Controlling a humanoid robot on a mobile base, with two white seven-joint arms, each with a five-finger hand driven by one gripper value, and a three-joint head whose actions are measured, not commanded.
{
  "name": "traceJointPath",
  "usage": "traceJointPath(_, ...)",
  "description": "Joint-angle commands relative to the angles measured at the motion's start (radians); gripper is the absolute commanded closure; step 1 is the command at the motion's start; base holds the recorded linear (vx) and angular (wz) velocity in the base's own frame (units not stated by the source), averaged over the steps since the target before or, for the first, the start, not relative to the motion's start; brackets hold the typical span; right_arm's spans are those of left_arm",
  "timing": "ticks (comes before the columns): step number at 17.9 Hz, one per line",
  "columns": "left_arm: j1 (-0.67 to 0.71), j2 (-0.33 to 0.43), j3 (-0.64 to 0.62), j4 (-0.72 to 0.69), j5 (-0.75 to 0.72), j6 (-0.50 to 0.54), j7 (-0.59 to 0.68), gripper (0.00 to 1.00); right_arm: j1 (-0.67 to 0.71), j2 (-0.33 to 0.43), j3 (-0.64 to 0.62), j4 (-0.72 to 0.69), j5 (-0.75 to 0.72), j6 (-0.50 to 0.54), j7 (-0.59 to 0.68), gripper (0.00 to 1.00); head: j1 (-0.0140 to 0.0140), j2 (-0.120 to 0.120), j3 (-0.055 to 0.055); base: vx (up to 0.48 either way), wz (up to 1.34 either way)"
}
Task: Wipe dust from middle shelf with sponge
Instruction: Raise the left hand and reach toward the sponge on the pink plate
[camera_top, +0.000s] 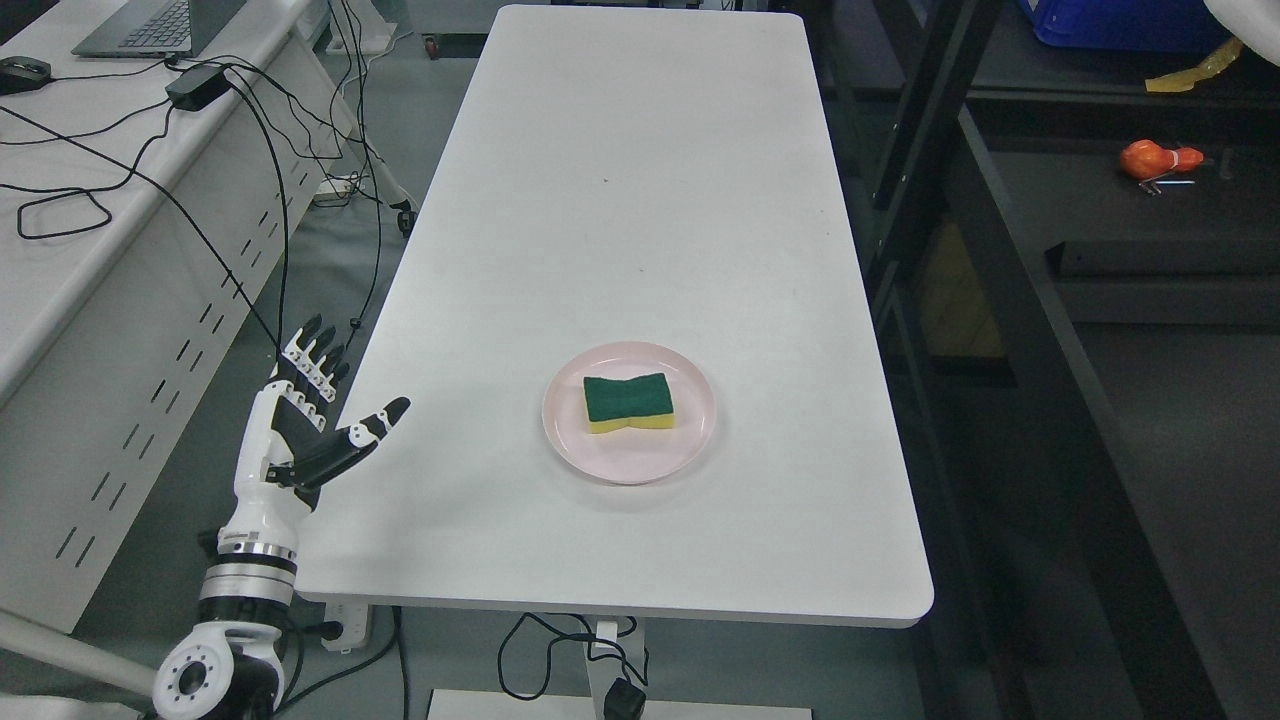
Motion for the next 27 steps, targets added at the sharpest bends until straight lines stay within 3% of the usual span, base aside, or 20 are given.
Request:
traceJointPath(1, 0.025, 0.008, -0.021, -0.006, 0.000, 0.001, 0.003, 0.01, 0.000, -0.017, 0.000, -0.017, 0.000, 0.001, -0.001, 0.00, 0.0000, 0.000, 0.000, 0.000, 0.00)
traceJointPath(5, 0.001, 0.028, -0.010, -0.004, 0.000, -0.002, 0.003, 0.01, 0.000, -0.017, 0.001, -0.017, 0.000, 0.001, -0.001, 0.00, 0.0000, 0.000, 0.000, 0.000, 0.00)
traceJointPath(8, -0.047, 0.148, -0.028, 0.007, -0.035, -0.019, 0.000, 0.01, 0.000, -0.017, 0.000, -0.017, 0.000, 0.001, -0.001, 0.00, 0.0000, 0.000, 0.000, 0.000, 0.00)
traceJointPath(11, -0.187, 0.275, -0.114, 0.138, -0.237, -0.119, -0.046, 0.01, 0.000, -0.017, 0.000, -0.017, 0.000, 0.001, -0.001, 0.00, 0.0000, 0.000, 0.000, 0.000, 0.00)
traceJointPath(13, -0.272, 0.309, -0.160, 0.181, -0.375, -0.195, -0.106, 0.01, 0.000, -0.017, 0.000, -0.017, 0.000, 0.001, -0.001, 0.00, 0.0000, 0.000, 0.000, 0.000, 0.00)
traceJointPath(17, -0.382, 0.326, -0.241, 0.207, -0.630, -0.195, -0.236, 0.01, 0.000, -0.017, 0.000, -0.017, 0.000, 0.001, -0.001, 0.00, 0.0000, 0.000, 0.000, 0.000, 0.00)
traceJointPath(22, -0.510, 0.338, -0.440, 0.249, -0.876, -0.218, -0.258, 0.02, 0.000, -0.017, 0.000, -0.017, 0.000, 0.001, -0.001, 0.00, 0.0000, 0.000, 0.000, 0.000, 0.00)
traceJointPath(27, -0.611, 0.354, -0.602, 0.349, -1.029, -0.358, -0.296, 0.04, 0.000, -0.017, 0.000, -0.017, 0.000, 0.001, -0.001, 0.00, 0.0000, 0.000, 0.000, 0.000, 0.00)
